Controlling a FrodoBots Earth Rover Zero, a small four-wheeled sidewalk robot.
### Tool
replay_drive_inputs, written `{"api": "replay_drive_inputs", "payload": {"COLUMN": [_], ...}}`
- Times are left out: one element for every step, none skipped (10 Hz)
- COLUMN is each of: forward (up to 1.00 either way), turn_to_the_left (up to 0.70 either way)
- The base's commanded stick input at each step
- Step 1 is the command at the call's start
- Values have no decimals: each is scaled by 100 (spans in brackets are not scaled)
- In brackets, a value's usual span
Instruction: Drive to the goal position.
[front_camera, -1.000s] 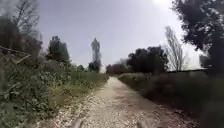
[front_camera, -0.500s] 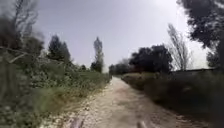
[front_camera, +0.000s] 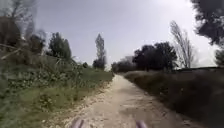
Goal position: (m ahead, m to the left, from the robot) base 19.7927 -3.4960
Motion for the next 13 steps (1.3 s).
{"api": "replay_drive_inputs", "payload": {"forward": [85, 85, 85, 85, 85, 85, 85, 85, 85, 85, 85, 85, 85], "turn_to_the_left": [0, -12, -31, -34, -34, -19, 0, 0, 0, 0, 0, 0, 0]}}
